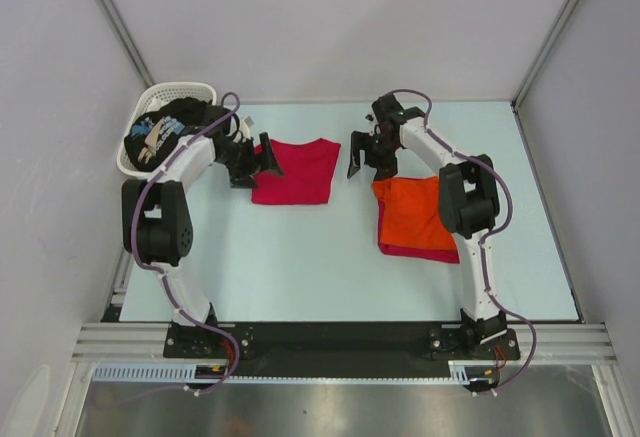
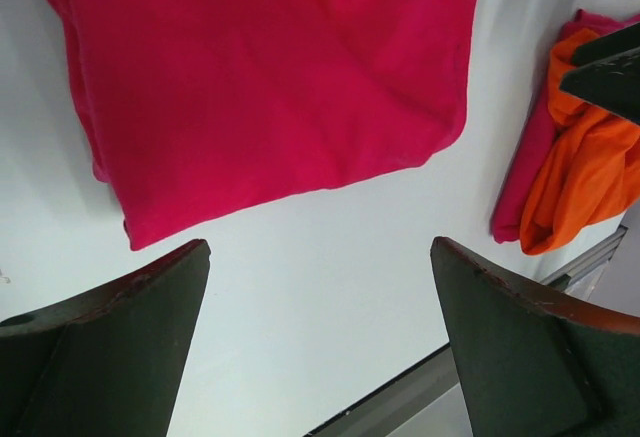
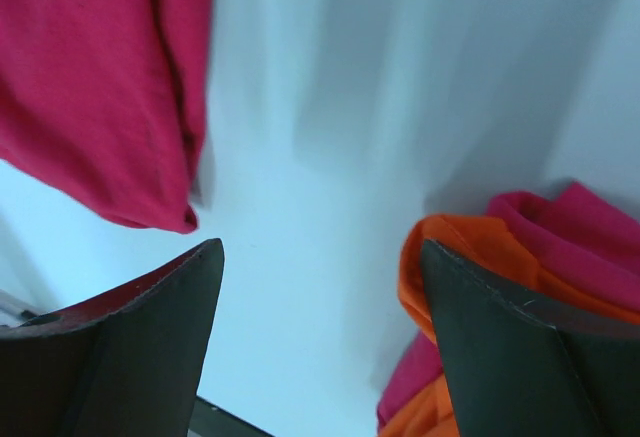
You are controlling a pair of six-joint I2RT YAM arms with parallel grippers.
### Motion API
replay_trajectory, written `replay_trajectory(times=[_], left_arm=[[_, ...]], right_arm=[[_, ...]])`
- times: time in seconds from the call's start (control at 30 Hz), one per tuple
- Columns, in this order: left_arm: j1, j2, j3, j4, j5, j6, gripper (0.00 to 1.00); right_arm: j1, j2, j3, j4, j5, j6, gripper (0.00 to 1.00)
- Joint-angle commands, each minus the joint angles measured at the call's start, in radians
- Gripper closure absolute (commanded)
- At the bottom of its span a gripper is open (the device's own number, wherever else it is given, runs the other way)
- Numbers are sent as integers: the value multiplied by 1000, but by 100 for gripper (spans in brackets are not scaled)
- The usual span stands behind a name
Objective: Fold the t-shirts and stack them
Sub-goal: Put the neatly folded tshirt into the corner of the board with both arms
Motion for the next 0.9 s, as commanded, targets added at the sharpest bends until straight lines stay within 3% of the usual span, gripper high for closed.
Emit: replay_trajectory(times=[0.0, 0.3, 0.87], left_arm=[[21, 6, 12, 23, -22, 15, 1], [138, 77, 43, 10, -65, 26, 0], [130, 262, 154, 57, 66, 2, 0]], right_arm=[[-8, 6, 68, 105, -111, 72, 16], [-2, 141, 86, 249, -272, 211, 16], [67, 356, 327, 246, -331, 309, 17]])
